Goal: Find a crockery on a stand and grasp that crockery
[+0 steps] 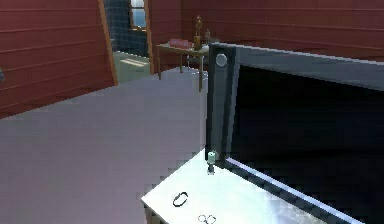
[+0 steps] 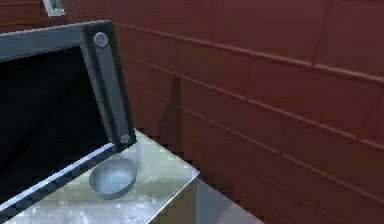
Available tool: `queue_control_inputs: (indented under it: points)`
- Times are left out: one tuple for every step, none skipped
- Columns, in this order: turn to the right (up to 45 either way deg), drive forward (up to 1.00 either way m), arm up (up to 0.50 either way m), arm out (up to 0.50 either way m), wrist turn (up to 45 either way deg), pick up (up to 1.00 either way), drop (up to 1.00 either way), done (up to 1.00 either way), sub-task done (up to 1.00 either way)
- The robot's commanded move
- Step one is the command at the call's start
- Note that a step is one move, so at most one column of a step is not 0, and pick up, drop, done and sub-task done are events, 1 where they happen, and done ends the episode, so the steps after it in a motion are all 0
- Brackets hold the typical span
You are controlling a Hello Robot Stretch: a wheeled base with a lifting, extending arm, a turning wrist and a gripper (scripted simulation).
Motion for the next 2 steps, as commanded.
queue_control_inputs:
  points:
    - [-21.0,0.00,0.00,0.00,0.0,0.00,0.00,0.00,0.00]
    - [0.0,0.00,0.50,0.00,0.0,0.00,0.00,0.00,0.00]
